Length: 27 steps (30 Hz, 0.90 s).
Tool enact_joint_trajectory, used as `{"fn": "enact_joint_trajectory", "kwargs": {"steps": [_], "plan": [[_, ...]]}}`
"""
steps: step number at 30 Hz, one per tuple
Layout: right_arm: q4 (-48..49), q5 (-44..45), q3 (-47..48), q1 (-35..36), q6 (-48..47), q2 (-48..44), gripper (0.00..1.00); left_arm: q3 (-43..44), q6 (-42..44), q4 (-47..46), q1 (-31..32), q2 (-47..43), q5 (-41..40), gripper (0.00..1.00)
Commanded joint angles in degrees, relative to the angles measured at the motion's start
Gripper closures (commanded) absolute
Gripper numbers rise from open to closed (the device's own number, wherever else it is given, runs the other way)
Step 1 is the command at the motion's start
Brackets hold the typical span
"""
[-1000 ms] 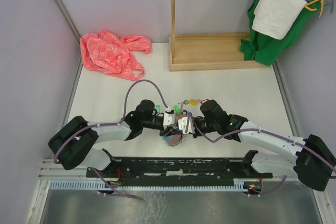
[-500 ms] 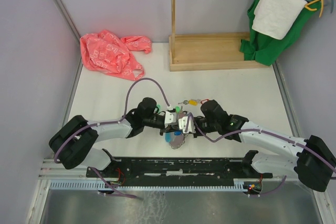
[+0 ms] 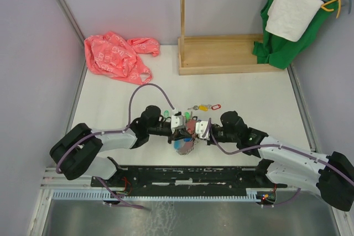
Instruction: Put the keys on the keyring
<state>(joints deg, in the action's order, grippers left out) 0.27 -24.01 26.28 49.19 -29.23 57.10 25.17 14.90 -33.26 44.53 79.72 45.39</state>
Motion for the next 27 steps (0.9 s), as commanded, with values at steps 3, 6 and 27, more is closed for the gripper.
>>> {"fn": "enact_joint_trajectory", "kwargs": {"steps": [3, 6, 27], "plan": [[19.7, 0.2, -2.8, -1.0, 5.4, -3.3, 0.99, -4.9, -12.9, -9.3, 0.0, -0.4, -1.8, 0.97], [25.4, -0.2, -4.6, -1.0, 7.0, -2.7, 0.99, -6.6, -18.4, -15.7, 0.0, 0.9, -2.8, 0.97], [40.3, -3.6, -7.1, -1.1, 10.9, 1.7, 0.99, -7.5, -32.0, -16.5, -0.3, 4.2, -27.0, 0.63]]}}
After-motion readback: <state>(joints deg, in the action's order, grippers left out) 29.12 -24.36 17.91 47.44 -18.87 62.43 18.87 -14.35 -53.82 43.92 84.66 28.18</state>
